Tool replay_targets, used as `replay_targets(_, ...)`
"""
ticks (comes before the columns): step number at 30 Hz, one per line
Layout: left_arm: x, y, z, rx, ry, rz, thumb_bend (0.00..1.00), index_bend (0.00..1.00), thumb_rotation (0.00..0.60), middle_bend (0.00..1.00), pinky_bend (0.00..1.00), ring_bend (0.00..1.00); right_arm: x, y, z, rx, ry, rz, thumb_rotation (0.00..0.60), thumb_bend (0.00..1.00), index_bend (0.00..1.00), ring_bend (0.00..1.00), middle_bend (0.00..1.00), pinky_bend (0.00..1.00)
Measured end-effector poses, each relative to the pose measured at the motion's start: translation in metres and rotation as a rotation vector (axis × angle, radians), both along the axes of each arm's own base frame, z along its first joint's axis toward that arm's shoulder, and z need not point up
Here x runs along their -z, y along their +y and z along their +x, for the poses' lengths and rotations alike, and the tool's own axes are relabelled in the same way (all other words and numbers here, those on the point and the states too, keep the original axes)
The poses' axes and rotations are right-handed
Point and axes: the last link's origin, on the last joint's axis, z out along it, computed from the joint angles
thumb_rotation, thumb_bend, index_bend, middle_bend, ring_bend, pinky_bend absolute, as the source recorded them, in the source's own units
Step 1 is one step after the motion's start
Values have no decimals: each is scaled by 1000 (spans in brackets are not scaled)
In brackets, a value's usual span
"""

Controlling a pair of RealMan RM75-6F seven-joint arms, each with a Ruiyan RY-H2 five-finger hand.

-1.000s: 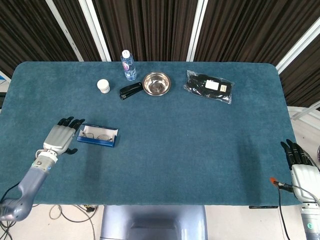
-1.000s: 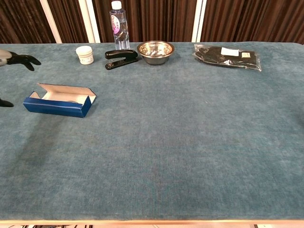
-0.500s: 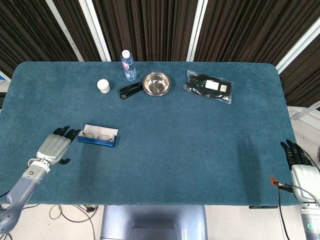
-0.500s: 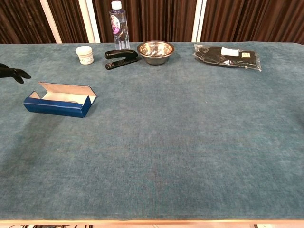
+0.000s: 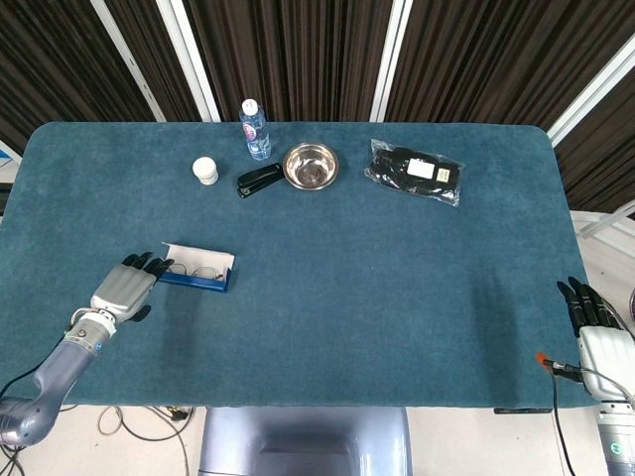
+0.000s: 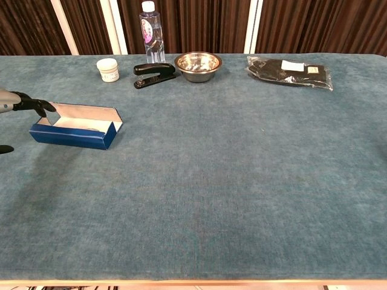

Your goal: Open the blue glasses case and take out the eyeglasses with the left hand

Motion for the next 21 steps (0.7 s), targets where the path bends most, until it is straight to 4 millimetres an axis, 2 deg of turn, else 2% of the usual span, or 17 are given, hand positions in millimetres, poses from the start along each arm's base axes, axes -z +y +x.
replay_targets(10, 10, 3, 2, -9, 5, -18, 380, 0, 600, 144, 128, 38, 0, 1, -1, 2, -1, 0, 600, 134, 0, 0, 0, 238)
replay_targets(21, 13, -9, -1, -18, 11, -51, 380, 0, 600, 192, 127, 38, 0, 1, 0, 1, -1, 0, 600, 134, 0, 0, 0, 238)
